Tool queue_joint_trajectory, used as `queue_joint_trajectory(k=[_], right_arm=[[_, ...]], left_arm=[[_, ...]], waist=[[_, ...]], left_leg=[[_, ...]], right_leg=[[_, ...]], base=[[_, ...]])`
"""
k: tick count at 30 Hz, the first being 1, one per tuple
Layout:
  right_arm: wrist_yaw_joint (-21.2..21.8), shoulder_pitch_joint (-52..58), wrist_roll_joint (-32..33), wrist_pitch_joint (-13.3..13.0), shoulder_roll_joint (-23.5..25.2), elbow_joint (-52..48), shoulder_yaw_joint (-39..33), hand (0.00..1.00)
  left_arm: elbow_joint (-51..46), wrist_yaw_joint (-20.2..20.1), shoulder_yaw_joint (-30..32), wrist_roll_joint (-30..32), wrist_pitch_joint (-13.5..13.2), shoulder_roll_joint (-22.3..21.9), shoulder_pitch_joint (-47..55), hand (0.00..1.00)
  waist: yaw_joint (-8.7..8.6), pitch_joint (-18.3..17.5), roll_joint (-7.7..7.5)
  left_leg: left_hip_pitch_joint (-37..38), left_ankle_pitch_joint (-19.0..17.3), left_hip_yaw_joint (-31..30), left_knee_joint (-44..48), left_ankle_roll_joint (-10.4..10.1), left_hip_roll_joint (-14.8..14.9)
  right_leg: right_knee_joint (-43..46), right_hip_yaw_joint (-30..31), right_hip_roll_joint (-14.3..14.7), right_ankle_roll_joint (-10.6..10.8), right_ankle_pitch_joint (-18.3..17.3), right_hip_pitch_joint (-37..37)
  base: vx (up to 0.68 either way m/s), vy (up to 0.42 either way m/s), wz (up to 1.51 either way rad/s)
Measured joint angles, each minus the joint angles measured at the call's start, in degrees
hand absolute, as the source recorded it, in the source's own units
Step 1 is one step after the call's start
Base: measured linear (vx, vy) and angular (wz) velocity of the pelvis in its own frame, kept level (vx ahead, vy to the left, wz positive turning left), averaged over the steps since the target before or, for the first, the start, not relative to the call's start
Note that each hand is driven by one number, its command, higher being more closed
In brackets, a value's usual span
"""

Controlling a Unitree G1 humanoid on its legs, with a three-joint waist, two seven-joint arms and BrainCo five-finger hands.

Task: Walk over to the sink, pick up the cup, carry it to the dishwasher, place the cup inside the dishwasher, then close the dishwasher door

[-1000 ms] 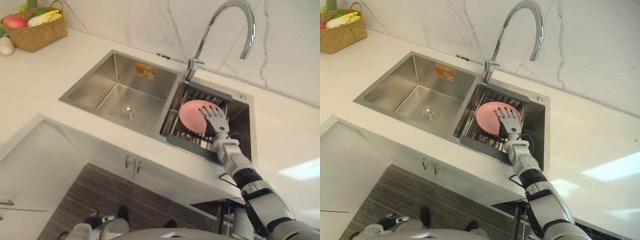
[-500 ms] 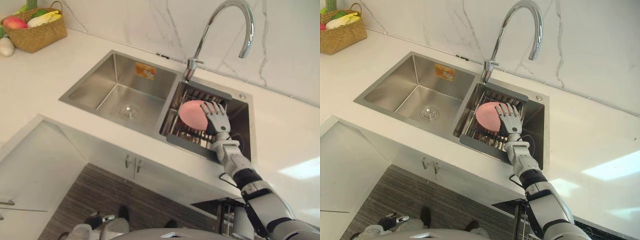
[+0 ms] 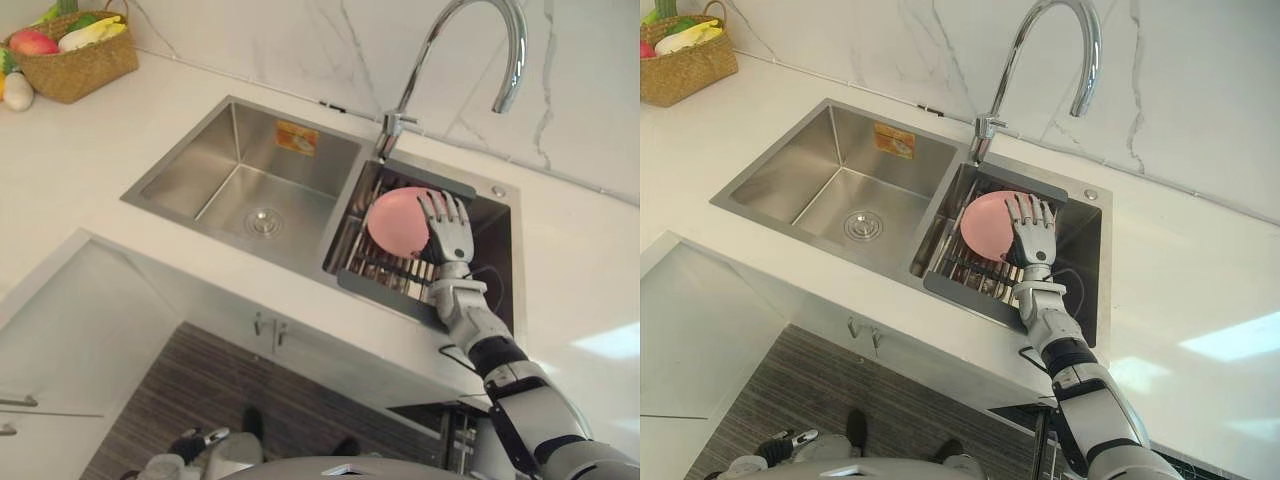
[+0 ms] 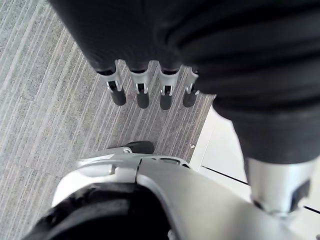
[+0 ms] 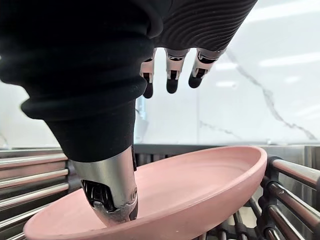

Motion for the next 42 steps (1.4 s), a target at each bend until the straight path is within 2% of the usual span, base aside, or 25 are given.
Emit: queue_joint_trajectory(k=[2, 5, 7, 9, 14, 18, 21, 25, 31, 37, 42], right_arm=[[1.36, 0.0, 0.26, 0.68, -0.25, -0.51, -0.03, 0.0], [4.45, -0.13, 2.8, 0.28, -0.27, -0.61, -0.02, 0.0], [6.1, -0.46, 5.13, -0.68, -0.48, -0.61, -0.02, 0.0], [10.17, -0.74, 9.73, -3.19, -1.33, -0.67, 0.0, 0.0], [15.75, -0.74, 14.8, -6.17, -1.22, -0.94, 0.07, 0.0], [17.78, -0.44, 21.52, -7.13, -1.05, -4.31, -0.07, 0.0], [18.77, 2.77, 25.66, -7.62, 0.3, -11.66, -3.6, 0.0], [20.16, 4.41, 26.36, -7.93, 1.5, -15.07, -5.23, 0.0], [23.27, 9.57, 28.6, -8.44, 2.75, -21.57, -9.24, 0.0], [33.17, 13.23, 27.85, -9.49, 2.8, -23.74, -9.25, 0.0], [36.51, 14.49, 26.75, -9.44, 2.67, -23.38, -9.11, 0.0]], left_arm=[[0.0, 0.01, 0.02, -0.06, 0.0, -0.07, 0.08, 0.0], [-0.06, 0.01, 0.07, -0.09, 0.0, -0.18, 0.08, 0.0], [-0.12, 0.01, 0.07, -0.15, 0.0, -0.23, 0.08, 0.0], [-0.24, 0.0, 0.07, -0.22, 0.05, -0.32, 0.07, 0.0], [-0.63, -0.09, 0.07, -0.2, 0.54, -0.3, 0.08, 0.0], [-1.44, -0.1, 0.07, -0.09, 1.41, -0.3, 0.2, 0.0], [-1.8, -0.23, 0.1, -0.07, 2.34, -0.3, 0.21, 0.0], [-1.79, -0.23, 0.08, -0.02, 2.85, -0.37, 0.24, 0.0], [-1.74, -0.16, 0.08, -0.03, 3.74, -0.28, 0.33, 0.0], [-1.68, -0.15, 0.08, -0.04, 4.62, 0.22, 0.39, 0.0], [-1.62, 0.01, 0.07, -0.07, 4.97, 0.67, 0.39, 0.0]], waist=[[-0.01, 0.14, 0.18], [0.01, 0.52, 0.36], [0.0, 0.9, 0.5], [-0.01, 1.22, 0.68], [-0.05, 1.26, 0.64], [-0.07, 1.28, 0.61], [-0.44, 1.24, 0.5], [-1.61, 1.24, 0.35], [-2.31, 0.94, -0.13], [-3.09, 0.32, -0.99], [-3.27, 0.15, -1.2]], left_leg=[[0.06, 0.0, -0.04, 0.0, 0.0, -0.18], [0.06, -0.02, -0.19, 0.0, 0.01, -0.25], [0.05, -0.04, -0.45, 0.0, 0.0, -0.23], [-0.02, -0.16, -1.04, -0.01, 0.0, -0.2], [0.25, -0.22, -1.06, -0.01, -0.07, -0.07], [0.46, -0.52, 0.25, 0.0, -0.32, 0.1], [0.57, -0.79, 1.16, 0.82, -0.34, 0.16], [0.62, -1.09, 2.18, 2.31, -0.29, 0.28], [1.38, -1.63, 3.58, 2.27, -0.35, 0.69], [1.43, -2.14, 4.91, 2.2, -0.43, 0.83], [1.38, -2.27, 4.92, 2.11, -0.56, 0.79]], right_leg=[[0.08, 0.06, -0.07, 0.04, -0.03, 0.0], [0.22, 0.05, -0.16, 0.2, -0.15, 0.0], [0.31, -0.03, -0.16, 0.18, -0.22, 0.0], [0.57, -0.26, -0.19, 0.14, -0.45, 0.0], [2.05, -0.29, -0.8, 0.1, -1.5, -0.2], [3.29, 0.94, -0.98, 0.06, -1.9, -1.22], [3.99, 2.06, -1.04, -0.08, -2.13, -1.59], [4.29, 3.23, -1.11, -0.09, -2.2, -1.61], [4.57, 4.5, -0.96, -0.24, -2.29, -1.82], [4.56, 5.28, -0.89, -0.32, -2.18, -2.29], [4.43, 5.27, -0.9, -0.35, -2.11, -2.31]], base=[[0.0, 0.0, 0.0], [0.0, -0.002, 0.01], [-0.01, -0.007, 0.03], [-0.01, -0.008, 0.06], [0.0, -0.002, 0.02], [0.0, -0.005, -0.15], [0.02, -0.017, -0.16], [0.0, -0.022, -0.15], [-0.02, -0.015, -0.11], [-0.03, -0.003, -0.04], [-0.01, -0.001, -0.01]])
